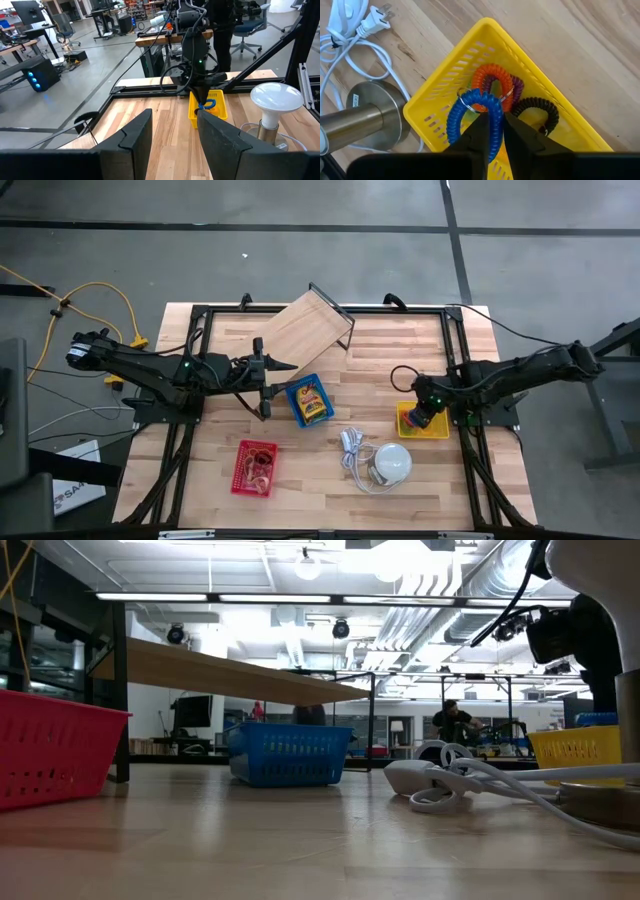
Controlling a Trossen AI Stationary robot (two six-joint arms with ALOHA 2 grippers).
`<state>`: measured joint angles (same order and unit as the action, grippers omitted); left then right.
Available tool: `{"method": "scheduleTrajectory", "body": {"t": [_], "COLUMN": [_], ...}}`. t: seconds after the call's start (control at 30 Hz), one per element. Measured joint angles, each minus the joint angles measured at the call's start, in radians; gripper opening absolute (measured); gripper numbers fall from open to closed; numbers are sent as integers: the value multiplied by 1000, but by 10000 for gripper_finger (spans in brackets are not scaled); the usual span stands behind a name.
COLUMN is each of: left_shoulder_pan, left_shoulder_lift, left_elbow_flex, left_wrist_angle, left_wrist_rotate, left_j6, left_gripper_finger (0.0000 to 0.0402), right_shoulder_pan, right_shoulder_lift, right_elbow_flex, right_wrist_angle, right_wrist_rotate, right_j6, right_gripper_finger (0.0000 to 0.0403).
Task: Pick & Place Office Desk Supplies
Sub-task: Put the blue spring keychain into the yellow bin, then put the red bin with sorted rubber bands on the shelf
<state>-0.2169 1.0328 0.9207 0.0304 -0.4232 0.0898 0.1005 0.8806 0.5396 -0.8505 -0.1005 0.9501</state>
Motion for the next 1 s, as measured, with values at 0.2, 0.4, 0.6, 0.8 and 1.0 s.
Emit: {"method": "scheduleTrajectory", "body": {"t": [0.2, 0.4, 0.6, 0.8, 1.0], "left_shoulder_pan": [0, 0, 0, 0, 0], "left_shoulder_lift": [0, 0, 0, 0, 0], "left_elbow_flex": [0, 0, 0, 0, 0], "left_wrist_angle": [0, 0, 0, 0, 0], "left_wrist_rotate": [0, 0, 0, 0, 0], "left_j6": [0, 0, 0, 0, 0], "left_gripper_finger": [150, 150, 150, 150, 150], "right_shoulder_pan": [0, 0, 0, -1, -37], "right_shoulder_lift": [0, 0, 0, 0, -4], "right_elbow_flex": [0, 0, 0, 0, 0], "right_wrist_angle": [0, 0, 1, 42, 123], "right_wrist_rotate": [5, 5, 17, 23, 16], "right_j6": [0, 22, 18, 15, -4], "right_gripper_finger": [67, 75, 75, 74, 71]}}
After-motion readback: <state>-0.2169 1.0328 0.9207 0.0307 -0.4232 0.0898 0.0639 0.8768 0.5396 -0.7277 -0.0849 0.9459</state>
